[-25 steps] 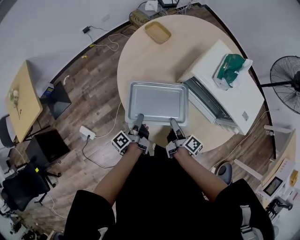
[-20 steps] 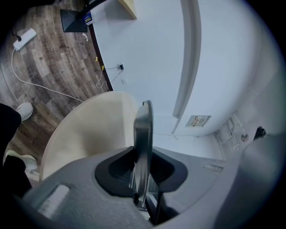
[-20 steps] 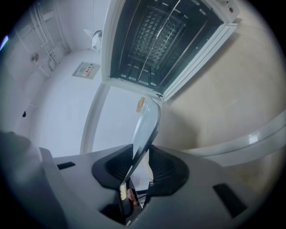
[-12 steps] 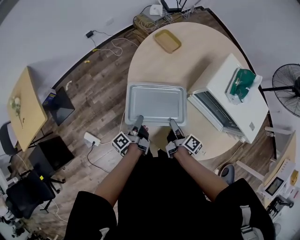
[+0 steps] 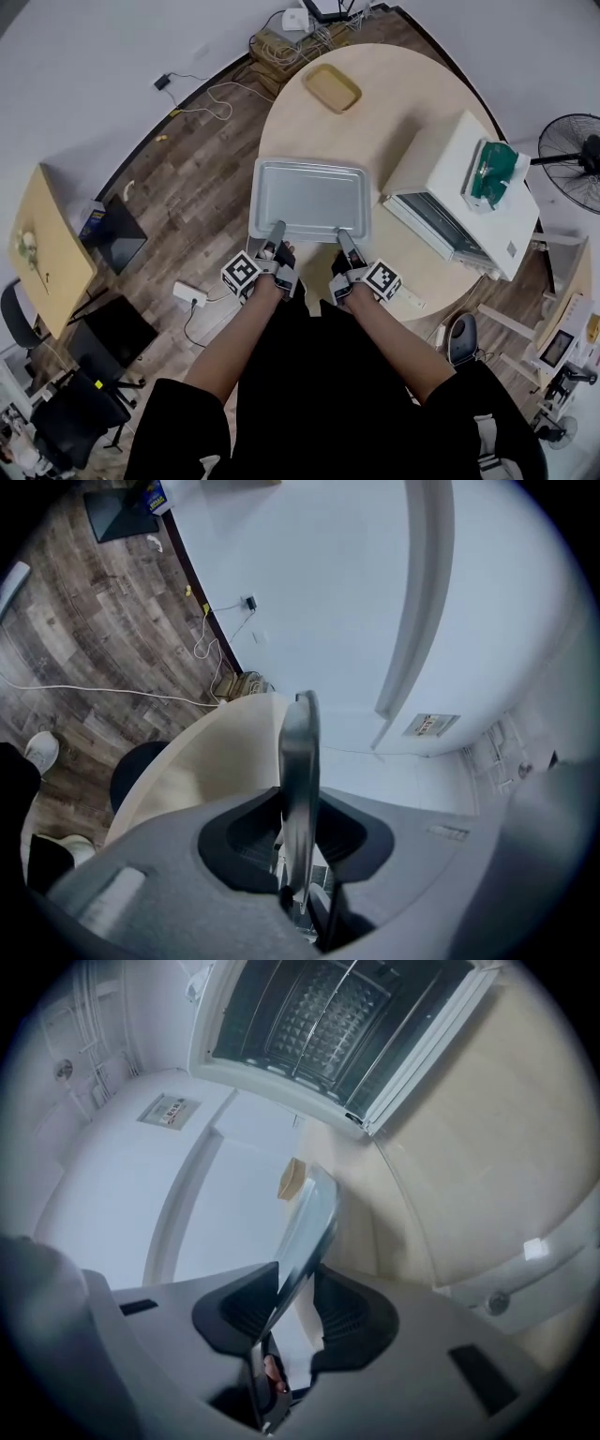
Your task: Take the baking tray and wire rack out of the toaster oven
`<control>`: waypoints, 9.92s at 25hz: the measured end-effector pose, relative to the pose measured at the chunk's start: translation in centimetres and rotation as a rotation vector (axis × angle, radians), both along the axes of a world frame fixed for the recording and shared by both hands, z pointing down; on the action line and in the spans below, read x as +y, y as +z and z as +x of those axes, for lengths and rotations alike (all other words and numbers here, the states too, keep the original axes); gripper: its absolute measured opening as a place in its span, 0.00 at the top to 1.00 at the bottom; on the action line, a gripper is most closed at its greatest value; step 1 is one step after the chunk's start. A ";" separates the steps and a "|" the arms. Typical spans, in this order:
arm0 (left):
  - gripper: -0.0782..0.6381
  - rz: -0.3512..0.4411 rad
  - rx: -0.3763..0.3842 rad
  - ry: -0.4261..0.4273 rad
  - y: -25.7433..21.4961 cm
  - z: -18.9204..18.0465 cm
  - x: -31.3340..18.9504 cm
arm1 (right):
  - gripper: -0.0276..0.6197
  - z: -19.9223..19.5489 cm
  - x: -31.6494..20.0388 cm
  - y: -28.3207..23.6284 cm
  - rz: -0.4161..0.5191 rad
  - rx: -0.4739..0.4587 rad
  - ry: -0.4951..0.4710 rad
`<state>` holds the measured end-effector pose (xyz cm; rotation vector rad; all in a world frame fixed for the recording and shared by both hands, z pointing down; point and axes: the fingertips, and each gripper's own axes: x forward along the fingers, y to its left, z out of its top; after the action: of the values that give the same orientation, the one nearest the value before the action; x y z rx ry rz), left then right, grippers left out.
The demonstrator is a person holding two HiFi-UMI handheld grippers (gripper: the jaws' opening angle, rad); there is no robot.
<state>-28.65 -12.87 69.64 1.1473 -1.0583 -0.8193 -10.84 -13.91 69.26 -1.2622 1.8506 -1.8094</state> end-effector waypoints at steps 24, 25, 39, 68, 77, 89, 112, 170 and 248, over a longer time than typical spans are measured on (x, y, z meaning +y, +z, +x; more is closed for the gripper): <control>0.76 -0.188 -0.290 0.339 5.8 -0.5 -7.0 | 0.73 -0.9 -3.6 5.6 -0.210 0.178 0.117; 0.75 -0.197 -0.298 0.346 6.0 -0.5 -7.0 | 0.72 -0.9 -3.4 5.8 -0.230 0.194 0.108; 0.57 -0.263 -0.455 0.636 6.8 0.9 -5.2 | 0.60 -2.1 0.6 6.0 -0.332 0.308 -0.131; 0.53 0.051 -0.421 0.525 -3.4 8.9 -2.8 | 0.60 13.2 2.4 -2.9 -0.097 0.094 0.165; 0.53 0.073 -0.282 0.580 -3.7 17.9 -2.5 | 0.61 25.4 3.2 -6.5 0.024 0.090 0.420; 0.85 0.202 -0.228 0.569 -7.2 28.2 -5.8 | 0.88 34.4 4.6 -8.0 0.096 0.028 0.599; 0.86 0.223 -0.209 0.397 -6.5 37.2 -11.6 | 0.81 40.0 -2.3 -6.5 0.204 -0.033 0.590; 0.86 0.211 0.023 0.611 -6.1 32.1 -1.0 | 0.95 32.8 9.3 -5.6 0.196 -0.016 0.755; 0.86 -0.092 -0.403 0.397 2.0 -2.9 -6.9 | 0.85 -2.0 -3.2 3.8 -0.178 0.124 0.013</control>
<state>-31.58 -19.78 71.68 1.4189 -1.1272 -0.2275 -12.82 -17.07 73.05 -1.4755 1.7707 -1.9669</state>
